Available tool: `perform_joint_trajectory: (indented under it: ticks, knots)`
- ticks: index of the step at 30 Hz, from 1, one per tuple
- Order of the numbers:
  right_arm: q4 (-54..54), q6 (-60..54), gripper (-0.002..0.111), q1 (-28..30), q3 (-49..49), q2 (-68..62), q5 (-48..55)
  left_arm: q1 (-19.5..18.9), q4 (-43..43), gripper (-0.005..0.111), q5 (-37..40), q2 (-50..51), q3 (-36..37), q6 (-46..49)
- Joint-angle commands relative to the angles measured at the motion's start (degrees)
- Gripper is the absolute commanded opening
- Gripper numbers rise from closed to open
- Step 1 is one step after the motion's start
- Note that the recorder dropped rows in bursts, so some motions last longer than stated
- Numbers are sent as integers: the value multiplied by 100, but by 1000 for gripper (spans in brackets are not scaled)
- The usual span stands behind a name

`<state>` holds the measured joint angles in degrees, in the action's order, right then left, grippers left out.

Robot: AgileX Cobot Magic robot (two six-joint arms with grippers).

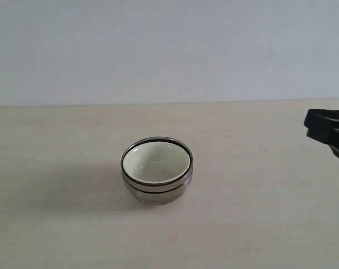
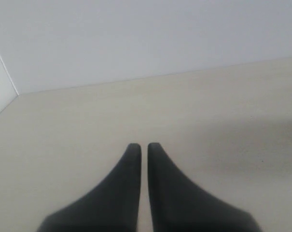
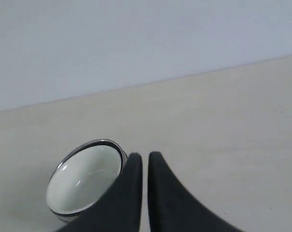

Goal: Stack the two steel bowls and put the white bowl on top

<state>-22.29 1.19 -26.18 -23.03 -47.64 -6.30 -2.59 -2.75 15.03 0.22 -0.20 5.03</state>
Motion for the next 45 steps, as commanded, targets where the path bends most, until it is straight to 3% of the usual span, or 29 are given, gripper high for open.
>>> perform_joint_trajectory:
  ticks: [1,10,14,27,32,45]
  knots:
    - [35,137,0,32,248,701,-55,-14,39,4,-42,-22,20,-56]
    - [-43,340,0,32,257,1453,1932,-14,39,4,-42,-22,20,-56]
    - [-43,340,0,32,257,1440,2189,-14,39,4,-42,-22,20,-56]
    - [-2,306,0,32,257,1440,2184,-14,39,4,-42,-22,20,-56]
    - [264,-383,0,-57,393,1536,1846,-14,39,4,-42,-22,20,-56]
    - [190,-548,0,979,2082,3852,454,-14,39,4,-42,-22,20,-56]
